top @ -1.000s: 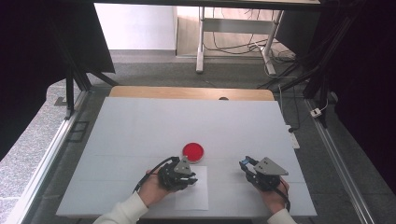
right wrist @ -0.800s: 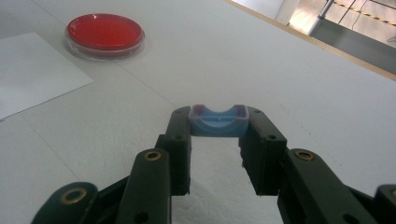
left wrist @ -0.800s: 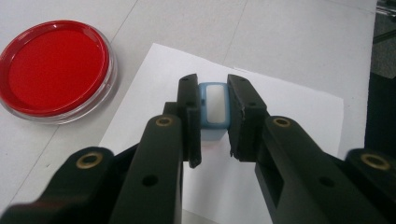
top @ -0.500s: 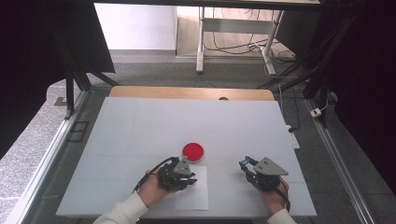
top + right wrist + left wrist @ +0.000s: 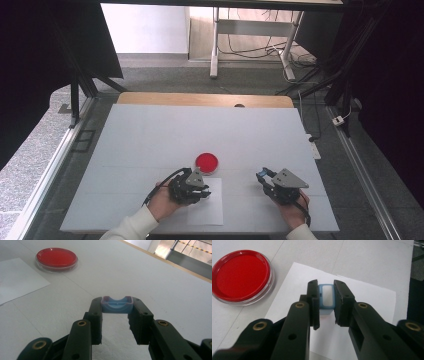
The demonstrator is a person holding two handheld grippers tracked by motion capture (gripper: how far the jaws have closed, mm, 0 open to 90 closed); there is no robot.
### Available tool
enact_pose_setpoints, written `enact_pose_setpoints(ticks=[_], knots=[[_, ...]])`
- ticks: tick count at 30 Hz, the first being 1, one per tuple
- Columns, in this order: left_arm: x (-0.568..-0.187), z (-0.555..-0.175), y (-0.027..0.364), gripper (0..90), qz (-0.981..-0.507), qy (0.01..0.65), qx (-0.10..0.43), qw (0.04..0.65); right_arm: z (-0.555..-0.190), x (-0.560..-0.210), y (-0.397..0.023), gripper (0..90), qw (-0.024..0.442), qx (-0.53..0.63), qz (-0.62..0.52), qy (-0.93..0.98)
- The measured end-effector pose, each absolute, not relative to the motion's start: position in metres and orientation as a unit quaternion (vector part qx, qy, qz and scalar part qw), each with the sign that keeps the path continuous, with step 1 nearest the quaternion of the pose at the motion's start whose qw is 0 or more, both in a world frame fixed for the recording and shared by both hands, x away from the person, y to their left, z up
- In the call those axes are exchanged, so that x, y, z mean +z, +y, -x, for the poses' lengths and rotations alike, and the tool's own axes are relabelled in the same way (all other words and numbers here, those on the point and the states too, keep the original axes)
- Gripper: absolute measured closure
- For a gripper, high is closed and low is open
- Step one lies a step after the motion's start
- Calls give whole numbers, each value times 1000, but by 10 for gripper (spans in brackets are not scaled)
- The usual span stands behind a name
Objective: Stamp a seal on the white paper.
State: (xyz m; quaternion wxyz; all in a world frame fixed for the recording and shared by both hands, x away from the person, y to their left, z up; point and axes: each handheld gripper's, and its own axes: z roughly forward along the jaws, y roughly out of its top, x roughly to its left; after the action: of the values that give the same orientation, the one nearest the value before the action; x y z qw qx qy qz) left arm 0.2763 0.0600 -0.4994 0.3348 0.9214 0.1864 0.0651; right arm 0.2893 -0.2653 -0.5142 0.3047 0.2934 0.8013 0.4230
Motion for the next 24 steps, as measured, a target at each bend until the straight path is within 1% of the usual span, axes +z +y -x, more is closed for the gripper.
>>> enact_pose_setpoints(ticks=[12,24], knots=[[-498,-275,60,758,-920,188,71,336,-289,-514,-266,641,305,424,-293,801],[-487,-272,62,754,-910,190,84,360,-290,-513,-267,641,305,428,-293,799]])
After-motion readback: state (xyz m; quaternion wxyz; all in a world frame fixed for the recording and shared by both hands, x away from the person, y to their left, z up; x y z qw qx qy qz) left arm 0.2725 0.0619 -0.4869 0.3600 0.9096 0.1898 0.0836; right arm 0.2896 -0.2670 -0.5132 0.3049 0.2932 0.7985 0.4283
